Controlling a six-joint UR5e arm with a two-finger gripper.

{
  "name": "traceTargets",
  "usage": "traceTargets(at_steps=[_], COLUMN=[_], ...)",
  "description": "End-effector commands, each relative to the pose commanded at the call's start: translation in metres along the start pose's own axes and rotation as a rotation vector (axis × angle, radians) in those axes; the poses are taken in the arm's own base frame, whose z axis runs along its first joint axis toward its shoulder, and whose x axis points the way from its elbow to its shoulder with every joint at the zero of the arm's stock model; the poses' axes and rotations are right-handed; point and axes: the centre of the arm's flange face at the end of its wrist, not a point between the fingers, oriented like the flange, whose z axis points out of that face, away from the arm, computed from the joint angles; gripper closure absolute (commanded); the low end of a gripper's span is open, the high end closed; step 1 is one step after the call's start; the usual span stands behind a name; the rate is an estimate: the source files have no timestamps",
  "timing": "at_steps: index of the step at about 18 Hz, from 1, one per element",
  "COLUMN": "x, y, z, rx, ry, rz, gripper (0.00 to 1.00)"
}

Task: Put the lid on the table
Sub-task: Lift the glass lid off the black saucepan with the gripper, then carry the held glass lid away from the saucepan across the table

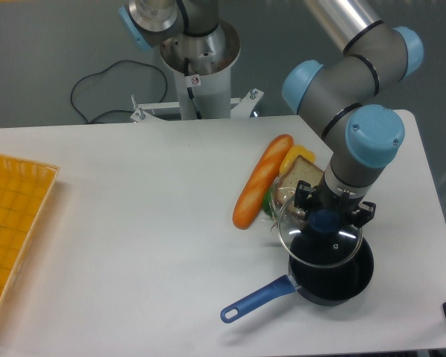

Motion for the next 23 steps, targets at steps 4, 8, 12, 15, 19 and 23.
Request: traceTargets(at_steps=[4, 8, 12, 15, 19, 23], x=[0.014, 0.033, 0.066, 0.093, 0.128, 0.16], y=[-0.011, -0.014, -0.029, -0.041, -0.063, -0.081], z=[-0.001, -0.001, -0.004, 0.001, 0.009, 0.011], rx=[-0.001, -0.003, -0.001, 0.011, 0.03, 0.038], ry=[-0.003, 0.005, 0.008, -0.005, -0.023, -0.031], rz=[0.022, 0.038, 0.021, 0.024, 0.015, 0.014], gripper=[0.64, 0.64, 0.63, 0.63, 0.62, 0.62])
